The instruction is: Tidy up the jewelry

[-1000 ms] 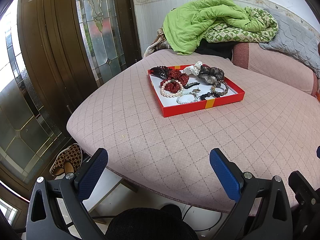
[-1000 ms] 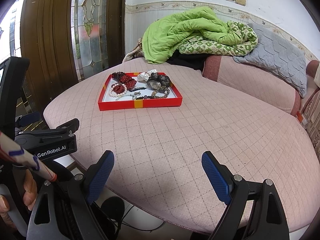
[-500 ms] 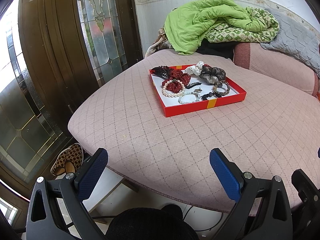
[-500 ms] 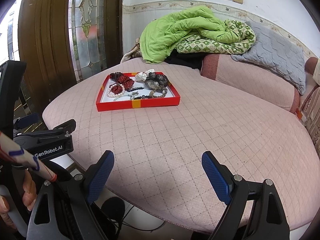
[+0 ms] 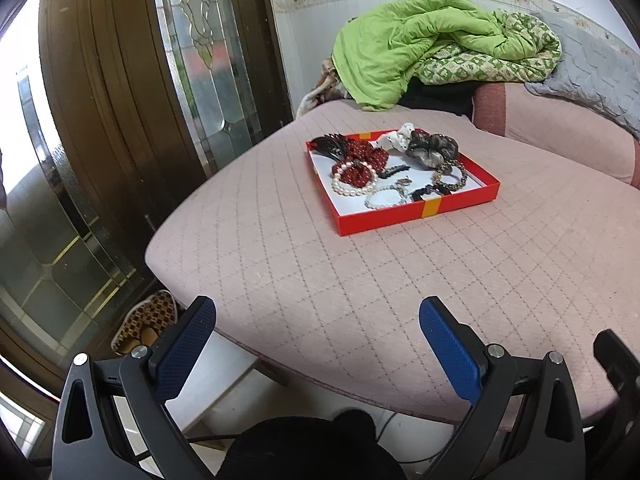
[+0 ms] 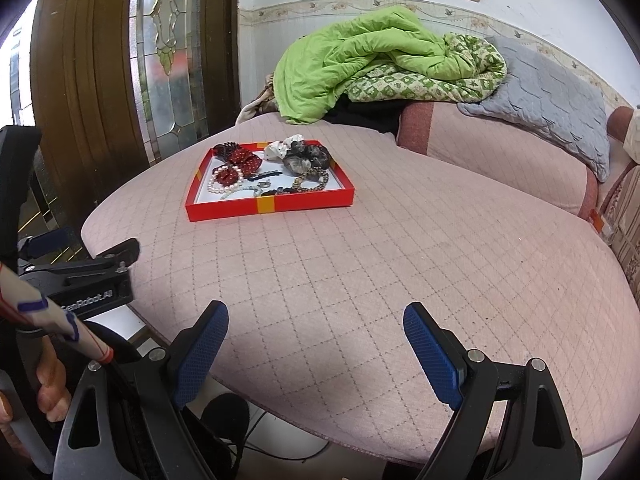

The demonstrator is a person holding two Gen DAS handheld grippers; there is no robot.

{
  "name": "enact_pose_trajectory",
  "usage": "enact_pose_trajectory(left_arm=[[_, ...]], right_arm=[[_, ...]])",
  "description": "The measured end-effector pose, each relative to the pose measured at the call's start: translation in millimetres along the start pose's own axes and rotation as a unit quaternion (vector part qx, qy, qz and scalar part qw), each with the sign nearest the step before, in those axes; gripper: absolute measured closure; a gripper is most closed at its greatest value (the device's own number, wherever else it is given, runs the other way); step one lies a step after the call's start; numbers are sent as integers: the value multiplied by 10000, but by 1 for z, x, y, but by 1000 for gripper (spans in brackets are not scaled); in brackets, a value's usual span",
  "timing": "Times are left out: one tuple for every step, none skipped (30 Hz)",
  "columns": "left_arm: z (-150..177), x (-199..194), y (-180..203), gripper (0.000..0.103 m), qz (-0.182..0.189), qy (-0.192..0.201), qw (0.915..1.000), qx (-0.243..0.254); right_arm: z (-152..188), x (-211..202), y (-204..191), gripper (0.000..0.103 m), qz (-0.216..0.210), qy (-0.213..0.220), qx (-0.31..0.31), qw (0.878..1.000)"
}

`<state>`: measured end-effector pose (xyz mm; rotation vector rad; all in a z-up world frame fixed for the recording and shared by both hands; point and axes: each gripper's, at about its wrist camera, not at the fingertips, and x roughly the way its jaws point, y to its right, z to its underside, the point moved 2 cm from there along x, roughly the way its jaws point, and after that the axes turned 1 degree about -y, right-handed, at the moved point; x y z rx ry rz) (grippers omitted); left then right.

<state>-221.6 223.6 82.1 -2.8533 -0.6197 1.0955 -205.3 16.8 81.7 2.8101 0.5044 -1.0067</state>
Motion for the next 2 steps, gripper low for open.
enact_pose_trajectory(left_arm=[[-1, -1, 2, 2, 44, 4, 10000, 53], [-3, -1, 4, 2, 78, 16, 9999, 95]], right_arm=[[1, 1, 3, 11, 6, -11, 35, 10000], [1, 2, 8, 11, 29, -23, 93, 9999]])
